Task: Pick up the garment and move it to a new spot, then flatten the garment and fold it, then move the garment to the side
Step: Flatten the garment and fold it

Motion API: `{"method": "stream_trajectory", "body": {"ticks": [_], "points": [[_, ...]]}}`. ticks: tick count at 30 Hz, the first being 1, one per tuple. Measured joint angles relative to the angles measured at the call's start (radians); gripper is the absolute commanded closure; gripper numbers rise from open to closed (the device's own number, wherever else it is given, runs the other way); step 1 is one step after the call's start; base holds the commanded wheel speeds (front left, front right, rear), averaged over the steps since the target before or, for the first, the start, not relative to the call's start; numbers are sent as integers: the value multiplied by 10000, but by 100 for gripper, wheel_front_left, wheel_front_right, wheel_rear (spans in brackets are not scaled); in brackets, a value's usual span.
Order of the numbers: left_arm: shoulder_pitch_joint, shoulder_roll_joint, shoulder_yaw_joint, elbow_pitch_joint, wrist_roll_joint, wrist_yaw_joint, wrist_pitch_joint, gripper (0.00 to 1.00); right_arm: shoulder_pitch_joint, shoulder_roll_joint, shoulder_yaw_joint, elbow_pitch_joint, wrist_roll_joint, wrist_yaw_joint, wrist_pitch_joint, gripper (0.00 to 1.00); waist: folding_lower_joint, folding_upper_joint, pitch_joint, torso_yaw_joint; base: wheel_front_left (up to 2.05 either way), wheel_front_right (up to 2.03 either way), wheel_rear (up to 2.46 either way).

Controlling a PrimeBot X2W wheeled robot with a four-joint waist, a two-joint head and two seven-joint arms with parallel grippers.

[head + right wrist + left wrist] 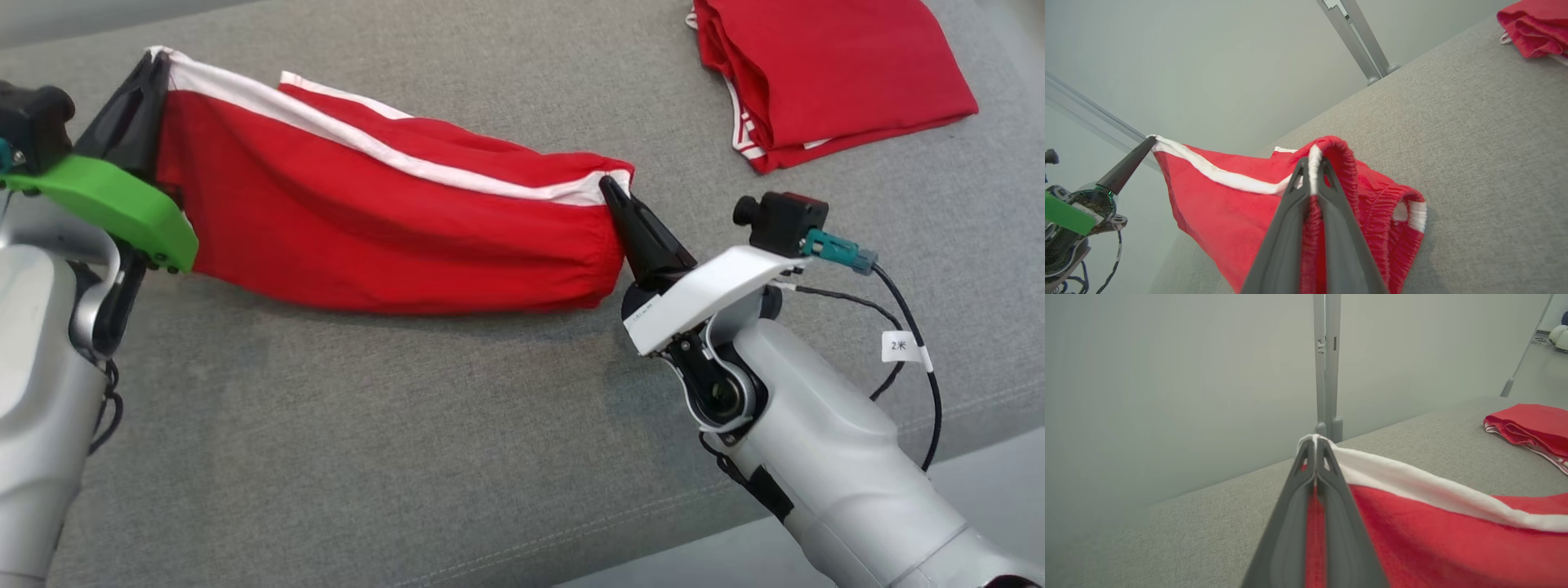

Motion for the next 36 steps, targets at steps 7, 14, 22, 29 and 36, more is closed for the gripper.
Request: {"method": "stream_trajectory", "body": {"ticks": [7,14,22,29,36], "points": [[-1896,629,-1513,1505,-970,-12,155,100,-953,332,169,453,230,0,-92,100,1,0,930,-585,0,0,0],[-3041,1089,-2738,2489,-1490,-12,182,100,-1336,531,130,280,316,0,-132,100,1,0,1627,-1112,0,0,0],[-3839,1360,-3847,3267,-2061,-12,-88,100,-1377,589,63,-247,268,0,-134,100,1,0,2361,-1624,0,0,0],[-4240,1400,-4650,3875,-2497,-12,-380,100,-1353,596,217,-462,337,0,-134,100,0,0,2754,-1872,0,0,0],[-4468,1360,-5206,4362,-2907,-12,-991,0,-1357,598,305,-360,249,0,-134,0,0,0,2747,-1778,0,0,0]]}}
